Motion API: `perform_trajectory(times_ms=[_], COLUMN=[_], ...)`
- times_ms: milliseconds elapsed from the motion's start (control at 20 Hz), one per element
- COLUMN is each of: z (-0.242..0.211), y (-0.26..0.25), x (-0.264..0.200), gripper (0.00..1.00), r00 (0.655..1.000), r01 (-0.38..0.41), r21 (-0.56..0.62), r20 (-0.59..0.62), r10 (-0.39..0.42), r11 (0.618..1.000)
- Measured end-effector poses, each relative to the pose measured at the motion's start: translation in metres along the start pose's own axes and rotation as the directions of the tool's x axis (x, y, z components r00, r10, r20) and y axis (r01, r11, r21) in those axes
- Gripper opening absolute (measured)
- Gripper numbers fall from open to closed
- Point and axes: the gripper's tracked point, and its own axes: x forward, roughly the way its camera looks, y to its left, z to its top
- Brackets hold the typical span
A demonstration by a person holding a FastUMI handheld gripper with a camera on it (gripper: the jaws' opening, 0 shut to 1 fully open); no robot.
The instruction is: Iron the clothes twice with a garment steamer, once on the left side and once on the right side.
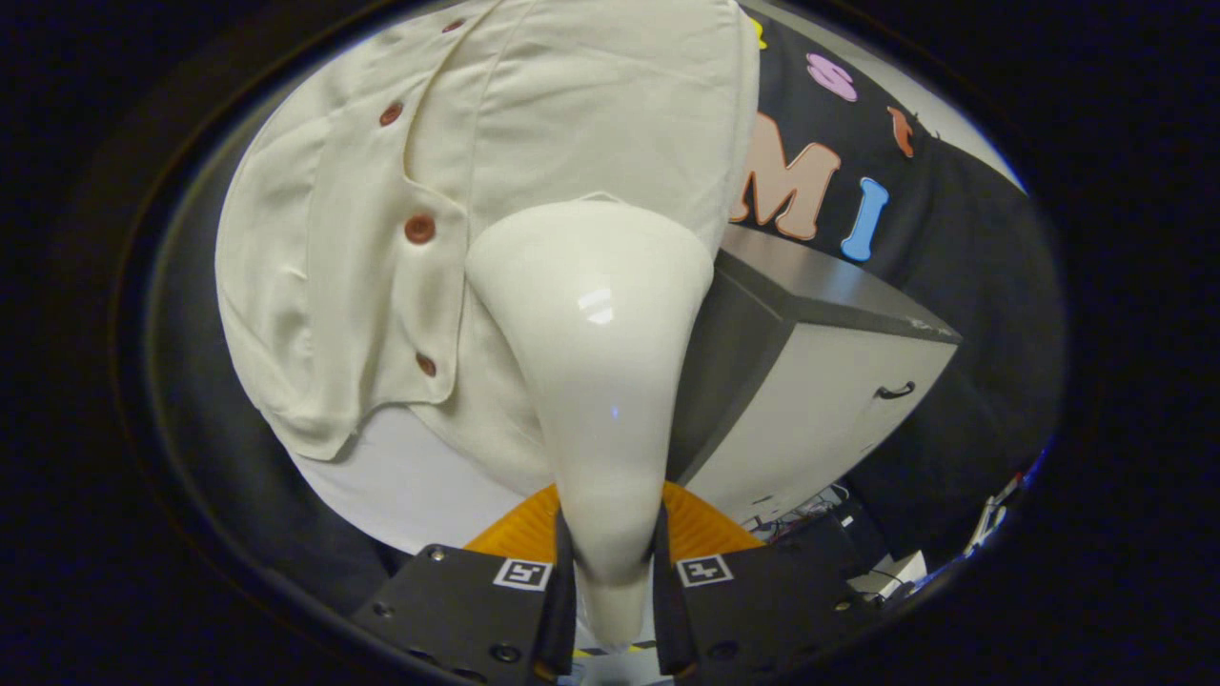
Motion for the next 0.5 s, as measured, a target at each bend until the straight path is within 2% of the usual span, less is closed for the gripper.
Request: perform_trajectory(times_ms=[500], z=[-0.043], y=[0.007], x=[0.011], gripper=[0.33], r00=[0.997], r01=[-0.021], r21=[-0.014], r20=[-0.07], r10=[0.02], r11=[1.0])
